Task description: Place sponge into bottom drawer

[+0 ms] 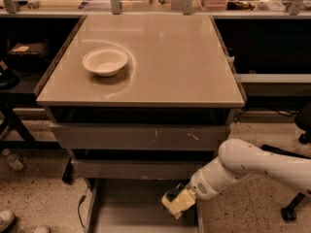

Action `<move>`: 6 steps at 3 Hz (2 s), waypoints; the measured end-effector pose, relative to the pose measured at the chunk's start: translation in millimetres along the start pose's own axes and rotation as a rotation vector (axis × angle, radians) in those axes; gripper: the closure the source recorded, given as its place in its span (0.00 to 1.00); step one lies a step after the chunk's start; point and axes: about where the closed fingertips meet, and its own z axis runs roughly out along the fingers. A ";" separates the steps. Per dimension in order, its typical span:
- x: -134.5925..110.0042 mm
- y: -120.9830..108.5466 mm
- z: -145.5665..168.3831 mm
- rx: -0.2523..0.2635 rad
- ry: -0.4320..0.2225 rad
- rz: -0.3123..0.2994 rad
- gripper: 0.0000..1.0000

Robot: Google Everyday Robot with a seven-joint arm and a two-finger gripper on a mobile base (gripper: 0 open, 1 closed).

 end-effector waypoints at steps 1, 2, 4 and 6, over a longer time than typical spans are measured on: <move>3.5 -0.4 6.4 -0.013 0.003 0.008 1.00; 5.5 -0.5 19.1 -0.034 -0.013 0.006 1.00; 24.4 -50.9 118.4 0.026 -0.079 0.108 1.00; 23.7 -60.6 142.2 -0.011 -0.125 0.127 1.00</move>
Offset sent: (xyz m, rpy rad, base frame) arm -0.0070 0.0143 -0.0311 0.0693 0.0150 -0.0026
